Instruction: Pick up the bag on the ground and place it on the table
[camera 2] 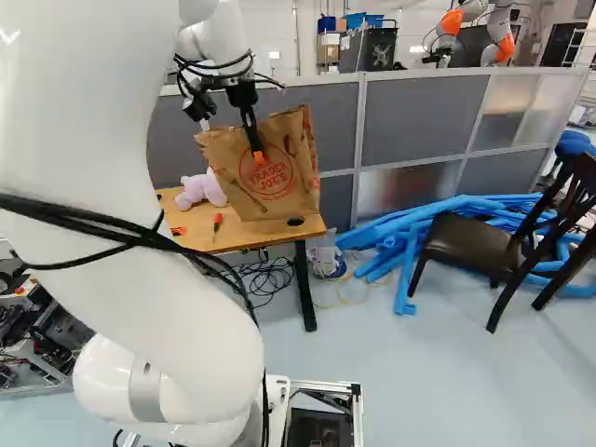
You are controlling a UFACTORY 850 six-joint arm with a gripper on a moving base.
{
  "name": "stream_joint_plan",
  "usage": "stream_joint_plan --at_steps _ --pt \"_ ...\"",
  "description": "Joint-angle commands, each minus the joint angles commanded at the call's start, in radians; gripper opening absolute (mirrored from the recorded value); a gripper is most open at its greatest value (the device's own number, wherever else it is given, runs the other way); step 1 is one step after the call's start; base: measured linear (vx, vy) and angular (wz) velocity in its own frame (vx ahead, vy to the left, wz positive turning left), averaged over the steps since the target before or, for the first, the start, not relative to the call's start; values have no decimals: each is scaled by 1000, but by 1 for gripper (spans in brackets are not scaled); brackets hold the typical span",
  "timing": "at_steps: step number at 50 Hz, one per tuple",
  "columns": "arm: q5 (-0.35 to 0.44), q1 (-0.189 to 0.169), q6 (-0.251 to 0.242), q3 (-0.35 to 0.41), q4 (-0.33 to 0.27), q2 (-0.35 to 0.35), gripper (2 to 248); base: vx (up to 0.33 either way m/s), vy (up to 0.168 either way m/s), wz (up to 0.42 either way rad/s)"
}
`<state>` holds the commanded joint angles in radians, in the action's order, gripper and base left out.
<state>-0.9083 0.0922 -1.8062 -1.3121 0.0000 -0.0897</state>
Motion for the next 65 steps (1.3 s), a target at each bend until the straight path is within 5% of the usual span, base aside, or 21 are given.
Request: stream_joint_plan --at_steps 23,65 --pt "0 19 0 -102 0 -116 21 0 0 0" --pt "0 18 0 -138 0 -246 21 0 0 0"
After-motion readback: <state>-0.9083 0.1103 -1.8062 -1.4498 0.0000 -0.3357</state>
